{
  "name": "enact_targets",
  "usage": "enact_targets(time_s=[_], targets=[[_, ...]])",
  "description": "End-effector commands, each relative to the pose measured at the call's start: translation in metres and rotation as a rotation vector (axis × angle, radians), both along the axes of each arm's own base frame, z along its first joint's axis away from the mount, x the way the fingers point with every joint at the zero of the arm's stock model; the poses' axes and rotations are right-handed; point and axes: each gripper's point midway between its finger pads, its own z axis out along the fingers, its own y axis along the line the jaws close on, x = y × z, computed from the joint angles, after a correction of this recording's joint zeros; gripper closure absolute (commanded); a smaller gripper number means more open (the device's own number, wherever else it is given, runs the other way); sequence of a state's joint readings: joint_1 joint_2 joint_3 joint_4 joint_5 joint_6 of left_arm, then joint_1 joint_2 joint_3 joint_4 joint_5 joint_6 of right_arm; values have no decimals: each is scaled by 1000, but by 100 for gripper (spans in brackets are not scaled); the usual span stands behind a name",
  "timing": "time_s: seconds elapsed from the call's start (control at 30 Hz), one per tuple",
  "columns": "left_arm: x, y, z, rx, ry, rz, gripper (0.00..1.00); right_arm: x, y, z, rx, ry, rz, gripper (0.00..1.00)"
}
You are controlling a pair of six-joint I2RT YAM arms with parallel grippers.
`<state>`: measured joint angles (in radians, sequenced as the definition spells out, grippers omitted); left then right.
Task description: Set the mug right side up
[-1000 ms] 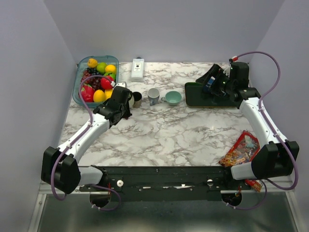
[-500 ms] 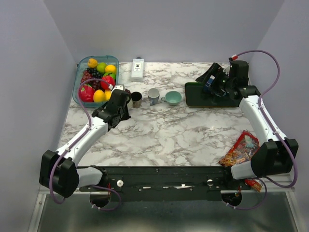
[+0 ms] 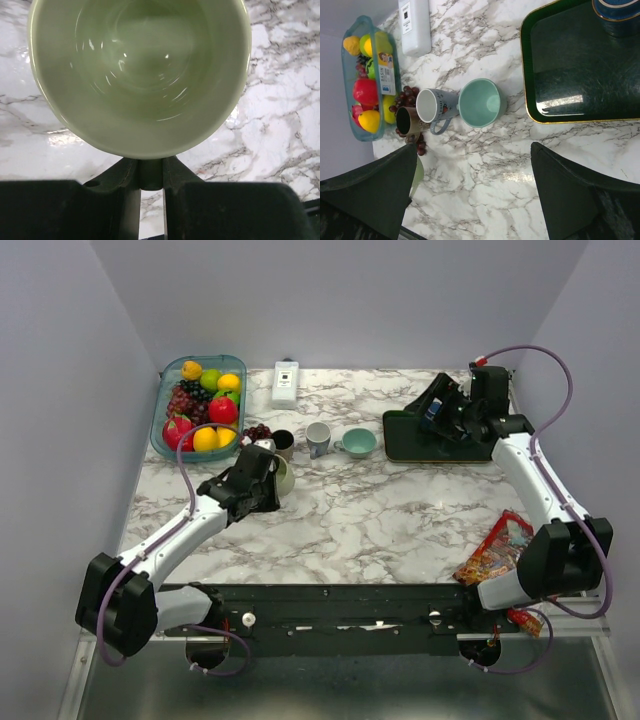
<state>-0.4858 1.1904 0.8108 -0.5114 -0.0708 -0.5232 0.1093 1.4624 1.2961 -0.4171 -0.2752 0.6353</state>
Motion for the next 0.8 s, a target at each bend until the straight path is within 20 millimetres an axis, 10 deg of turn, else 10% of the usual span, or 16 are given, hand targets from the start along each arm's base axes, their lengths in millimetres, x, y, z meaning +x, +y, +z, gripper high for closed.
enact_targets(time_s=[0.0, 0.57, 0.77], targets=[[6, -22, 7, -50, -44, -31, 100, 3, -9, -8, -68, 41, -15, 0], [7, -5, -44, 94, 35, 15, 100, 0, -35, -48, -196, 183, -97, 0], [10, -1, -36, 99, 4, 31, 65, 0, -50, -59, -264, 226, -154, 0]])
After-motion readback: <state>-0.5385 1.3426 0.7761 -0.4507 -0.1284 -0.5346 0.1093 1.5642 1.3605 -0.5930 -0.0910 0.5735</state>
